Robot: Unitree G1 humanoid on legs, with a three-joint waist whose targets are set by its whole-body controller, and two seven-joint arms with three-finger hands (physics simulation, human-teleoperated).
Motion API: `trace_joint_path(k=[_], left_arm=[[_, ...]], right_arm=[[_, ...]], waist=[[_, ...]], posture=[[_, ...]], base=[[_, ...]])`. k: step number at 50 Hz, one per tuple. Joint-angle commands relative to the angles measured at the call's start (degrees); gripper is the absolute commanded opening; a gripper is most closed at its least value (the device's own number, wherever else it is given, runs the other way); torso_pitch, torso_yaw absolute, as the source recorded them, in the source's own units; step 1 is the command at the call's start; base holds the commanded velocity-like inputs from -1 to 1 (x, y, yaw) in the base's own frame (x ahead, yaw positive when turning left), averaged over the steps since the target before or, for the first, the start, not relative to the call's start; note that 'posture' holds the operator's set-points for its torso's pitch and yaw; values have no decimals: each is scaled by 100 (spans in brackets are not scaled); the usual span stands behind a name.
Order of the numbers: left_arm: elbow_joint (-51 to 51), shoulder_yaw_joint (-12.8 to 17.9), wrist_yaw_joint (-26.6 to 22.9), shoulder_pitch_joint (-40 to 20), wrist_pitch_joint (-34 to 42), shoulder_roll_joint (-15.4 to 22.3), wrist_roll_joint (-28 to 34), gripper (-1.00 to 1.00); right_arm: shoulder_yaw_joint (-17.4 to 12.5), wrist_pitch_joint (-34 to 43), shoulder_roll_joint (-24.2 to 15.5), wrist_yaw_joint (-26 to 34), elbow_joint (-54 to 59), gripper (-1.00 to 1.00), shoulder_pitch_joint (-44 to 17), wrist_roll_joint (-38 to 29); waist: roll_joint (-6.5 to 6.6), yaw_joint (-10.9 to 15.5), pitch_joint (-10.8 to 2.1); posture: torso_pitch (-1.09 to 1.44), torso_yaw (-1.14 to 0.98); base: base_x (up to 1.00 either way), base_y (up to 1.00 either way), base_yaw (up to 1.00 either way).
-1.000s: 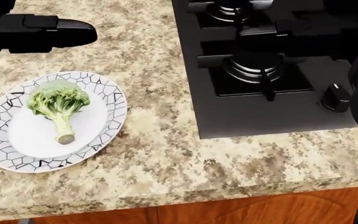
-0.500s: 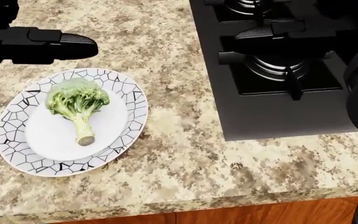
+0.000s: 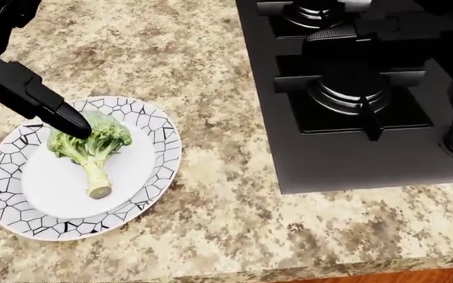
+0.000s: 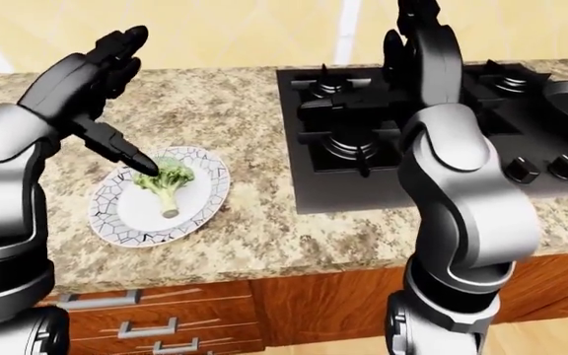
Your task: Pick the broccoli from the plate and place it in the pan.
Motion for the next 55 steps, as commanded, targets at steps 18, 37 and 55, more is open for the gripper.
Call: trace_joint_path(k=[18, 37, 55], left_arm=[[845, 240, -2418, -927, -3168, 681, 1100, 100], [2401, 85, -2521, -1695, -5686, 564, 1460, 100], [2392, 31, -2661, -1501, -5950, 356, 1710, 65]], right_arm=[[-34, -242, -39, 12, -92, 100, -117, -31], [29, -307, 23, 138, -41, 100, -83, -173], [-77, -207, -46, 87, -153, 100, -117, -70]], waist=[[4, 38, -144], [-25, 47, -154], [-17, 35, -171]], posture=[[0, 0], [0, 0], [0, 0]], base=[[0, 0, 0], [0, 0, 0], [0, 0, 0]])
